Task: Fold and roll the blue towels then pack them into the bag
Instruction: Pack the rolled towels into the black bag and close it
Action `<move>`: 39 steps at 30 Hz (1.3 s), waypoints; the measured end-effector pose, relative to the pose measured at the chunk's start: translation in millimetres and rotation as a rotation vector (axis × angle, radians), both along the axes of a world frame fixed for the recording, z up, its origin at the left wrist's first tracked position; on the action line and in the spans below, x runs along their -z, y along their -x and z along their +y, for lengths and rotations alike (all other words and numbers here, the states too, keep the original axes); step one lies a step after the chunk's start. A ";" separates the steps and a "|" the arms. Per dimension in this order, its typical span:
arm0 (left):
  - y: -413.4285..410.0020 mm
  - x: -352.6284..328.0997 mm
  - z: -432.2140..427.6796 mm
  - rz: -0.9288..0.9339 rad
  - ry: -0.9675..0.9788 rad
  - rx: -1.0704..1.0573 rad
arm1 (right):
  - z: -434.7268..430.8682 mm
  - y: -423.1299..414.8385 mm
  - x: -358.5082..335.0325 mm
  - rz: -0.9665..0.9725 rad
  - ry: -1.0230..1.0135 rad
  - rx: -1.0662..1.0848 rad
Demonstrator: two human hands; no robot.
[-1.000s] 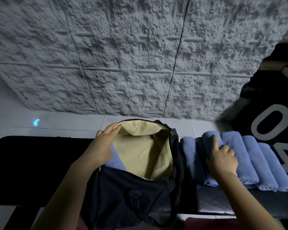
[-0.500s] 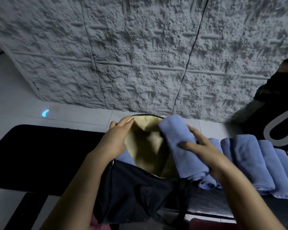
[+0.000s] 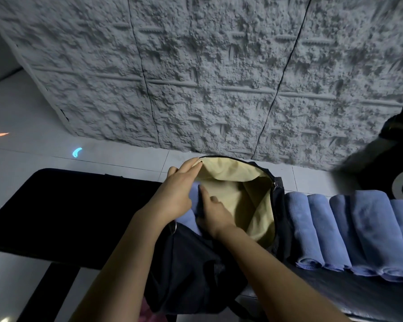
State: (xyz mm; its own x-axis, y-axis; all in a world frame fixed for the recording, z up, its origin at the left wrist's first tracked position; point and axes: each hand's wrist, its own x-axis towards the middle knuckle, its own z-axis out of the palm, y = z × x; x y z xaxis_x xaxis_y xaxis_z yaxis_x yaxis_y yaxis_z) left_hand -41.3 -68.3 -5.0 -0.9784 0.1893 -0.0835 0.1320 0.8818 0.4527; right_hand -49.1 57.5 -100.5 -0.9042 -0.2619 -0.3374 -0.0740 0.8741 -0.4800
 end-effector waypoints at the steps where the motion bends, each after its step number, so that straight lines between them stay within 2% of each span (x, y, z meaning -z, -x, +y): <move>1: 0.2 0.6 -1.0 -0.009 -0.013 0.003 | -1.6 -3.0 5.8 -0.013 0.019 -0.029; 4: 0.4 1.8 -3.6 -0.018 -0.034 0.009 | 7.4 -8.5 13.0 0.022 0.032 -0.025; 8: 1.9 2.5 -3.4 -0.016 -0.029 0.007 | 8.0 -24.9 11.2 -0.005 0.169 -0.064; 14: 0.6 2.5 1.1 -0.011 -0.013 0.027 | 0.6 -30.5 22.4 -0.008 -0.071 -0.167; 19: 1.6 7.1 2.3 0.002 0.034 -0.002 | 2.1 -28.5 5.1 -0.027 -0.126 -0.213; 22: 3.3 9.3 7.2 0.064 0.138 -0.067 | 20.9 -33.1 -10.6 0.061 -0.112 -0.219; 27: 5.0 11.2 16.5 0.129 0.230 -0.122 | 86.9 -36.2 -30.2 0.360 0.032 -0.184; 29: 4.7 11.6 21.6 0.126 0.256 -0.143 | 123.3 -37.1 -35.6 0.482 0.027 -0.110; 32: 2.6 11.0 30.9 0.117 0.288 -0.191 | 180.8 -39.1 -48.5 0.597 -0.040 0.134; 35: 0.3 9.3 39.0 0.107 0.312 -0.216 | 237.3 -39.9 -49.1 0.649 -0.301 0.440; 37: -0.5 8.0 42.3 0.096 0.323 -0.225 | 263.7 -43.5 -46.8 0.566 -0.435 0.683; 39: -0.3 7.5 44.3 0.092 0.331 -0.228 | 278.4 -46.8 -44.4 0.390 -0.461 0.839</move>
State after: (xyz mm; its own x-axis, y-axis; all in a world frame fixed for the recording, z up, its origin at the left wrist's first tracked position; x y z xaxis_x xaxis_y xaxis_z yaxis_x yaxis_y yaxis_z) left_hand -41.0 -24.0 -12.5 -0.9984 -0.0557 -0.0134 -0.0570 0.9891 0.1356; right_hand -2.3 335.9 -56.2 -0.8041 0.5841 0.1109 0.5659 0.8091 -0.1585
